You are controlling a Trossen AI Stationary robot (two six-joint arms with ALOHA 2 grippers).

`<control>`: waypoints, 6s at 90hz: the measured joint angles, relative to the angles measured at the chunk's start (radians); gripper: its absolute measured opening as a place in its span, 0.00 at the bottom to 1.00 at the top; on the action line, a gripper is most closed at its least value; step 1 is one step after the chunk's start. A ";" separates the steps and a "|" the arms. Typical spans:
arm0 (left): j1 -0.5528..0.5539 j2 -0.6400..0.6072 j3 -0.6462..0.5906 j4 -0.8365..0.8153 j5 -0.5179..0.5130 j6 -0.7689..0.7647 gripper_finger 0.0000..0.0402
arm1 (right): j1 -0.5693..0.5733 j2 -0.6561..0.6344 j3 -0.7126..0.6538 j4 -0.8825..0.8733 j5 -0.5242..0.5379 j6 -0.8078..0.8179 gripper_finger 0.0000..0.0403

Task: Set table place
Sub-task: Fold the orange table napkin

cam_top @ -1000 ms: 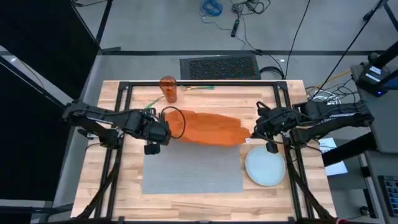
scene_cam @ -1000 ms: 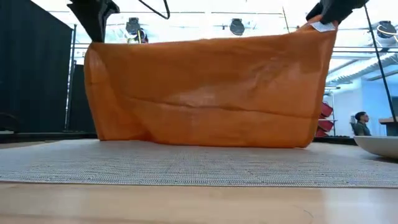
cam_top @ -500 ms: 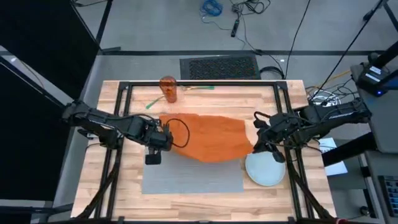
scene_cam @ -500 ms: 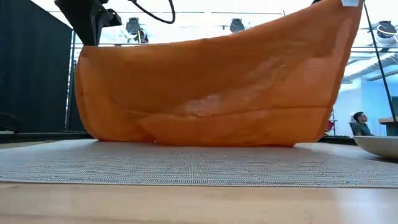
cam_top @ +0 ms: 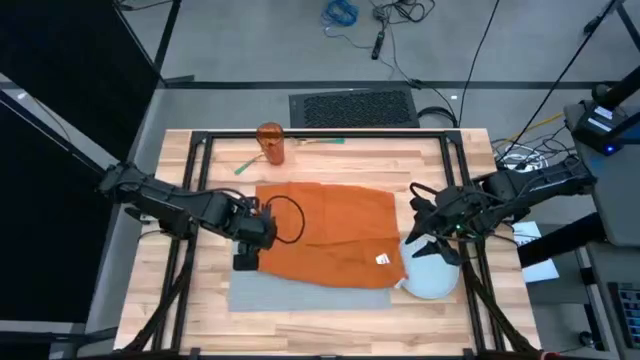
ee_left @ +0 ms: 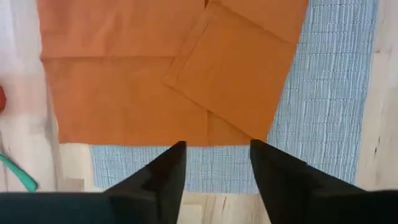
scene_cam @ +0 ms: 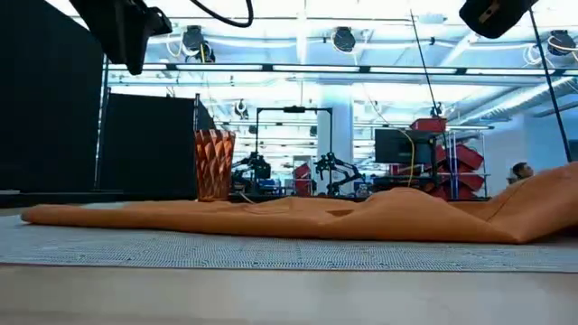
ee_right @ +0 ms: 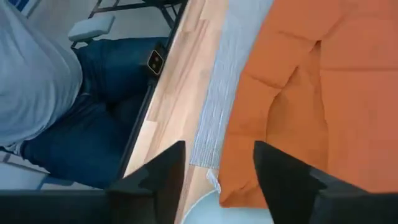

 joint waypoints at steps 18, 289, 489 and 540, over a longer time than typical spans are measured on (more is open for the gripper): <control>0.000 -0.001 -0.045 0.096 -0.001 0.022 0.44 | 0.000 0.008 -0.056 0.014 0.023 0.050 0.48; 0.488 0.232 -0.424 0.830 0.489 0.247 0.27 | 0.014 0.133 -0.271 0.387 -0.030 -0.055 0.41; 0.407 0.326 -0.415 0.955 0.743 0.157 0.27 | 0.019 0.133 -0.271 0.421 -0.028 -0.089 0.41; 0.363 0.325 -0.415 0.966 0.736 0.160 0.05 | 0.019 0.133 -0.271 0.421 -0.028 -0.089 0.41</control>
